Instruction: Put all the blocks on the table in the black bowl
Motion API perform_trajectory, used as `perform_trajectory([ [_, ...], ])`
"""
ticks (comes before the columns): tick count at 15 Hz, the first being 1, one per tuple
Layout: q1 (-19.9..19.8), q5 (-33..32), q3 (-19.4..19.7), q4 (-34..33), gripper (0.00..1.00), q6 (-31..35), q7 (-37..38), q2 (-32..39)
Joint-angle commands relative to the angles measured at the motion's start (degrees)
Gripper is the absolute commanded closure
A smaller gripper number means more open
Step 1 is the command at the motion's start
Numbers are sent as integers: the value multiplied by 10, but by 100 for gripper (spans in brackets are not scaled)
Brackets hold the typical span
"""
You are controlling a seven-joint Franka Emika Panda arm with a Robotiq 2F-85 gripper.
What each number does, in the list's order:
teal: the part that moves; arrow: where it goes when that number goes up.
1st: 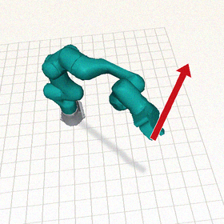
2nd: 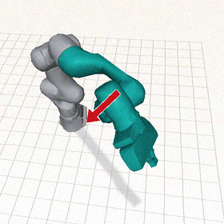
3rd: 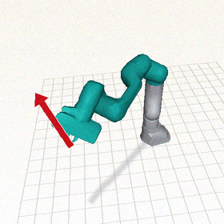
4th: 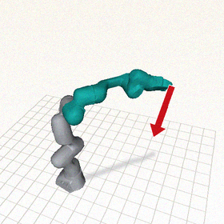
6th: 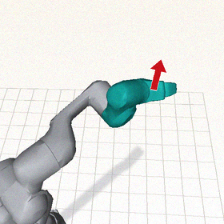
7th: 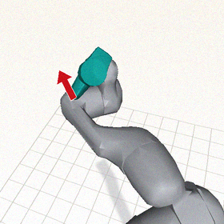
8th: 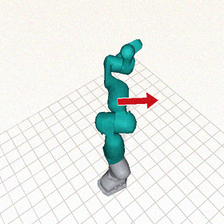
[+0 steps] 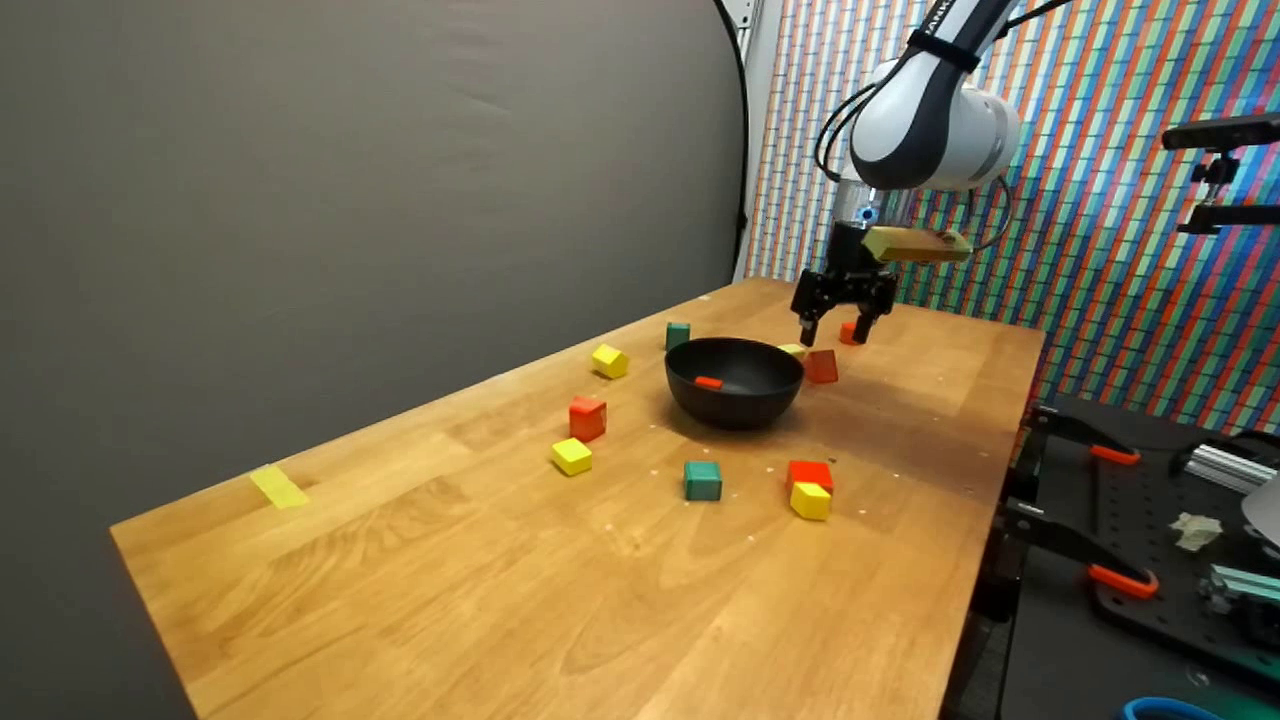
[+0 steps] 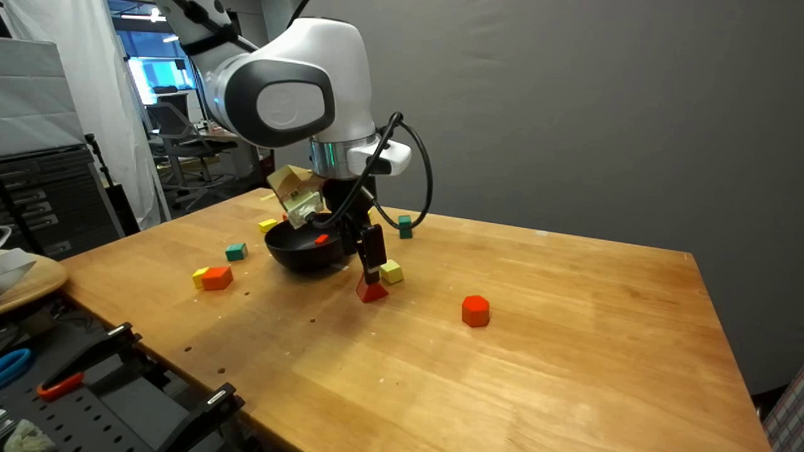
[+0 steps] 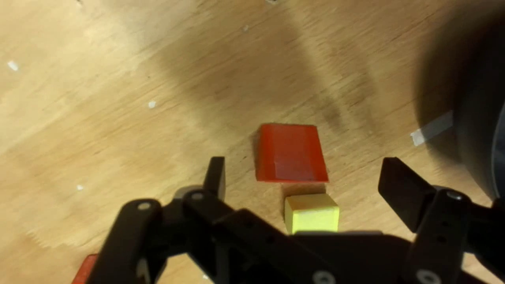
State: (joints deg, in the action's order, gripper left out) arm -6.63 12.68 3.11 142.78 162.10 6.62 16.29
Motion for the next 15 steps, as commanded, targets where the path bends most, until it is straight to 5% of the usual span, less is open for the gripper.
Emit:
perform_trajectory([
  [1,-20,68,-39,-38,0,-10,-11,31],
  [8,12,15,0,-66,0,20,22,94],
  [9,11,13,1,-69,25,21,19,100],
  [11,4,19,-8,-74,32,23,13,106],
  [15,13,9,-3,-52,64,-8,17,67],
])
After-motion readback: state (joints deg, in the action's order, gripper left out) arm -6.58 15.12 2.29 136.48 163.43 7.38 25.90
